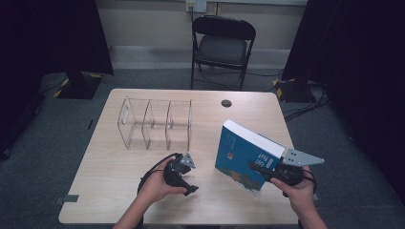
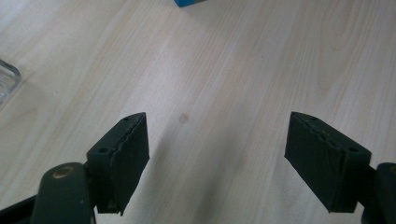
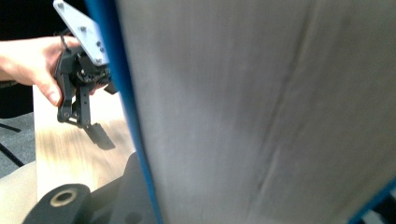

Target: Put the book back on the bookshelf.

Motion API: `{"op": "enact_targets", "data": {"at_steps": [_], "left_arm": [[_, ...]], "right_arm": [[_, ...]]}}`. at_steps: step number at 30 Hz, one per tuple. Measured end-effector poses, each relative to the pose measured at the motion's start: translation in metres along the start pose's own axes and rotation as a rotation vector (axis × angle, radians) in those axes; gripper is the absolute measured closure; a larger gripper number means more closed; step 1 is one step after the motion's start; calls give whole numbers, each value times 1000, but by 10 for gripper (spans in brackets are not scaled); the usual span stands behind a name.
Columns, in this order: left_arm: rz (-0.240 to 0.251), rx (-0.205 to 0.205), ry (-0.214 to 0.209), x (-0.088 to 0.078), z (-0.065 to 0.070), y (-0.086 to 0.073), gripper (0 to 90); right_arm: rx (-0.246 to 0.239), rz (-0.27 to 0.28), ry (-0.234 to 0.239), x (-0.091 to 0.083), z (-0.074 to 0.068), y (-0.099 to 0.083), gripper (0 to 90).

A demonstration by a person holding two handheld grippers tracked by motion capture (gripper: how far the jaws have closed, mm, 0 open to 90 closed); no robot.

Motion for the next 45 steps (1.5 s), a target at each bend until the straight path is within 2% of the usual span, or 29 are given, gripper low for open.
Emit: {"op": "enact_targets", "data": {"at_steps": [1, 3, 5, 8, 14, 29, 35, 45], "left_arm": [[-17, 25, 9, -2, -3, 1, 214], [-25, 35, 18, -6, -5, 5, 199], [-19, 22, 13, -8, -5, 9, 199], [-45, 31, 16, -13, -8, 12, 204], [-43, 26, 11, -21, -11, 21, 208], [-53, 77, 26, -38, -13, 55, 208], [-47, 75, 18, -42, -14, 65, 208], [-54, 80, 29, -52, -16, 79, 208]], "right_arm": [[-1, 0, 0, 0, 0, 0, 614], [0, 0, 0, 0, 0, 0, 615], [1, 0, -1, 0, 0, 0, 614], [-2, 1, 1, 0, 0, 0, 614], [-3, -4, 2, 0, 0, 1, 614], [-4, -32, -2, 0, -2, 1, 613], [-3, -35, -2, 0, -3, 1, 613], [-3, -38, -4, 0, -4, 1, 613]]}}
Point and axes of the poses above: each handheld gripper's, and its own axes: x roughly forward along the jaws, y roughly out of its top, z roughly to its right, the point moved 9 cm from there along x, roughly forward along the jaws
